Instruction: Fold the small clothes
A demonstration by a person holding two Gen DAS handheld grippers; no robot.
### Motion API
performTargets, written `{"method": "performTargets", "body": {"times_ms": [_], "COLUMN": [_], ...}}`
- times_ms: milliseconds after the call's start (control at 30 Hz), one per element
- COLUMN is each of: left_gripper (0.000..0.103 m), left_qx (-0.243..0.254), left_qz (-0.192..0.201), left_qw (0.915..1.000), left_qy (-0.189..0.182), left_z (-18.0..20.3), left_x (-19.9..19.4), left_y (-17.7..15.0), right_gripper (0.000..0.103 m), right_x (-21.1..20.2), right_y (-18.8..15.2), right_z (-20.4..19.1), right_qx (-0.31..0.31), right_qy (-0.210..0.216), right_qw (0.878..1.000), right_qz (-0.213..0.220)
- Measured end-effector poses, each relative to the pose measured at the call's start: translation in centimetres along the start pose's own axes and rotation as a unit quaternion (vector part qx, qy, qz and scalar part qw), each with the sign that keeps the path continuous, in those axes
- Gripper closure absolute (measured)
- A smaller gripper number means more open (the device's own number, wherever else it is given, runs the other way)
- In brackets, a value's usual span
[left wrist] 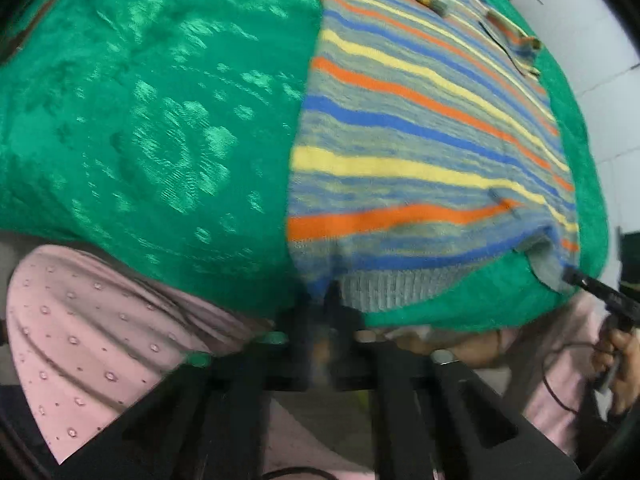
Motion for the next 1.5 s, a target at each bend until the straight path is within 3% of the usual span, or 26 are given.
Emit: {"method": "performTargets", "body": {"times_ms": [167, 267, 467, 700, 800, 833, 867, 900, 933, 1000, 1067, 1167, 1267, 1367, 1500], "left_gripper": [0.101, 0.101, 0.101, 0.1, 0.087, 0.077, 0.061, 0.052, 0.042, 0.039, 0.029, 0.011, 0.01, 0.01, 0.011], "left_qx": [0.032, 0.055, 0.082, 0.086, 0.089, 0.089, 0.086, 0.082, 0.075, 0.058, 0.041, 0.034, 0.045, 0.055, 0.085], "left_qz": [0.024, 0.029, -0.025, -0.024, -0.022, -0.013, 0.004, 0.021, 0.047, 0.104, 0.157, 0.233, 0.275, 0.291, 0.263], "left_qw": [0.9992, 0.9979, 0.9906, 0.9808, 0.9752, 0.974, 0.972, 0.9705, 0.9682, 0.9641, 0.9632, 0.958, 0.9518, 0.9506, 0.9516], "left_qy": [-0.006, 0.017, 0.106, 0.173, 0.201, 0.208, 0.219, 0.226, 0.234, 0.237, 0.215, 0.163, 0.128, 0.093, 0.135], "left_z": [-1.1, -1.5, -0.8, 1.1, 1.2, 1.0, 0.7, 0.0, -0.4, -1.0, -0.8, 1.4, 4.1, 6.8, 9.4], "left_x": [-4.7, -5.4, 0.4, 3.3, 2.7, 1.9, 0.6, -0.5, -2.3, -6.2, -9.5, -11.9, -11.4, -7.0, -0.8], "left_y": [-0.9, -1.2, -0.3, -0.3, -1.0, -1.3, -1.7, -1.9, -2.3, -2.6, -2.4, -1.3, 0.6, 2.0, 4.2], "right_gripper": [0.098, 0.098, 0.098, 0.098, 0.095, 0.081, 0.071, 0.057, 0.056, 0.056, 0.056, 0.056, 0.051, 0.05, 0.05], "right_x": [-4.7, -6.3, -0.3, 1.8, 1.5, 1.0, 0.0, -1.0, -2.5, -6.1, -9.8, -13.9, -15.5, -13.1, -6.0], "right_y": [-0.6, -0.7, -1.5, -1.5, -1.5, -1.7, -2.0, -2.3, -2.6, -3.2, -2.8, -0.4, 3.1, 8.1, 14.8], "right_z": [-2.4, -3.8, -1.5, -0.8, -0.9, -1.1, -1.3, -1.2, -1.5, -2.9, -4.8, -8.7, -12.8, -16.4, -16.8], "right_qx": [0.007, 0.005, 0.016, 0.035, 0.038, 0.04, 0.044, 0.041, 0.028, -0.018, -0.074, -0.152, -0.214, -0.291, -0.33], "right_qy": [0.01, 0.011, -0.083, -0.111, -0.112, -0.108, -0.114, -0.122, -0.136, -0.181, -0.236, -0.276, -0.255, -0.224, -0.191], "right_qw": [0.999, 0.999, 0.996, 0.993, 0.993, 0.993, 0.992, 0.992, 0.99, 0.983, 0.968, 0.945, 0.935, 0.922, 0.92], "right_qz": [0.033, 0.042, -0.029, -0.02, -0.016, -0.016, -0.017, -0.013, -0.002, 0.019, 0.043, 0.085, 0.12, 0.125, 0.095]}}
Point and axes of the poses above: each gripper's, at about its wrist camera, not at the fingertips, and x roughly the way its jaws point, z to its right, y to its top, the point moved 1 cm from there along x, roughly the way its jaws point, and after that the axes turned 7 degrees about y, right-handed, at the moved point
